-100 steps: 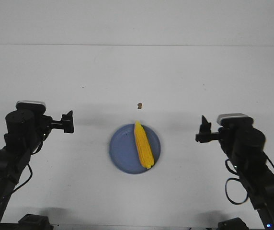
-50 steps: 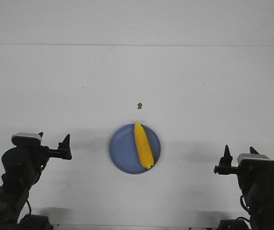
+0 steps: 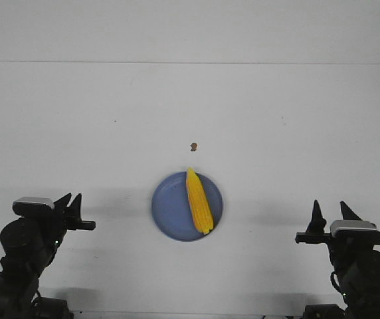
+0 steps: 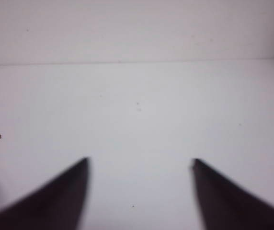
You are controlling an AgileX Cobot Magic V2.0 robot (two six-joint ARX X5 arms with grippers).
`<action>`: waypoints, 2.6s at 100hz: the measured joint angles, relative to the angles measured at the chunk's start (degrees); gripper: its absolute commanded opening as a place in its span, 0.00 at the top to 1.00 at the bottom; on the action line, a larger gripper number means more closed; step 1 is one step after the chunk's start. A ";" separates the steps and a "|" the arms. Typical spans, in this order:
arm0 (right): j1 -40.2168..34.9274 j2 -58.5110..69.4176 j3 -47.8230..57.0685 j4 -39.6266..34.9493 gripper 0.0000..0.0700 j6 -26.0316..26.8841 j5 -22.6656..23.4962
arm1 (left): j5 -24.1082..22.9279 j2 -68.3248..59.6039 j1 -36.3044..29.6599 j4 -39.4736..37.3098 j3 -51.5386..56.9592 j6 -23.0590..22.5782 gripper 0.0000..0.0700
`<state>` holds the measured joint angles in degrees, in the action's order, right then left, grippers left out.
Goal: Place corn on plate with both arms
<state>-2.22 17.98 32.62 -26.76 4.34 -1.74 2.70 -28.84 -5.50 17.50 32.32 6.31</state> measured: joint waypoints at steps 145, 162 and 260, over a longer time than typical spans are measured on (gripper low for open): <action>0.00 0.00 0.00 0.22 1.00 -0.02 0.00 | -1.75 9.44 -0.42 -10.95 -2.97 -1.16 0.98; 0.00 0.00 0.00 0.24 1.00 -0.02 0.00 | -1.73 15.67 -0.42 -20.35 -13.18 -1.25 0.98; 0.00 0.00 0.00 0.31 1.00 -0.02 0.00 | -1.73 28.59 -0.42 -27.39 -30.38 -0.85 0.98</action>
<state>-2.22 17.98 32.62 -26.46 4.32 -1.74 0.97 -0.25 -5.91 -9.89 1.93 5.45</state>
